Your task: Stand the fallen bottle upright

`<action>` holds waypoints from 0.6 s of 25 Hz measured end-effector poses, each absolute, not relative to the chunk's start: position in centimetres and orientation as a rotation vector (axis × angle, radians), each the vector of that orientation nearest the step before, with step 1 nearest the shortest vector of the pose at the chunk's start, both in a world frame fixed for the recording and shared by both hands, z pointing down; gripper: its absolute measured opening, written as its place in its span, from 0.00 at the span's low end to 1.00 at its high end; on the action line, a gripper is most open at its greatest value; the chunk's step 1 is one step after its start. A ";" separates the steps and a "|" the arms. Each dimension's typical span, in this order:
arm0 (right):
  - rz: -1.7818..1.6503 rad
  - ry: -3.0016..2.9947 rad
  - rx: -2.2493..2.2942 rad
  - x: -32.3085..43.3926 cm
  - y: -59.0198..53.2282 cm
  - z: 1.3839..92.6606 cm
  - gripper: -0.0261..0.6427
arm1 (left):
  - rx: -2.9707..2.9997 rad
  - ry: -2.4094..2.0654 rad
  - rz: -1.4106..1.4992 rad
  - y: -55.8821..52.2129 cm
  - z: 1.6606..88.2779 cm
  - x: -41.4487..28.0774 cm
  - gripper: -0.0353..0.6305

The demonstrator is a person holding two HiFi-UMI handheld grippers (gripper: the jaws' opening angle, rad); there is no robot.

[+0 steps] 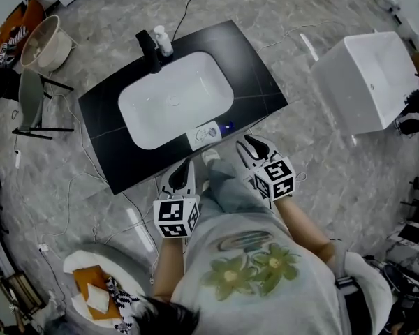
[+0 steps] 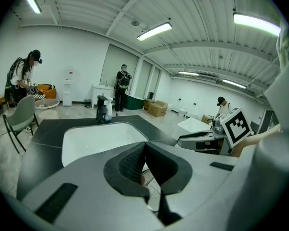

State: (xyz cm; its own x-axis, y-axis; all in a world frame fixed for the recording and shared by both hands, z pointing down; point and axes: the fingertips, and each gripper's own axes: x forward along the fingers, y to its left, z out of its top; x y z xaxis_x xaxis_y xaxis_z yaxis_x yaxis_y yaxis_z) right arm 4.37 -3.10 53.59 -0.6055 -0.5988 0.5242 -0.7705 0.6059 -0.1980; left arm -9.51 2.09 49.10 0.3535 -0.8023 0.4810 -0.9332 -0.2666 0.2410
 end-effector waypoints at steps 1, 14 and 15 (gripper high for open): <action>0.585 -2.420 1.091 4.4 -3.6 54.0 0.19 | 2.135 -1.509 0.371 1.6 49.2 -9.6 0.08; 0.646 -2.371 1.027 4.4 -10.1 58.3 0.19 | 2.122 -1.475 0.467 -5.8 50.6 -8.7 0.08; 0.653 -2.365 1.018 4.3 -10.3 58.7 0.19 | 2.119 -1.468 0.472 -6.1 50.8 -8.6 0.08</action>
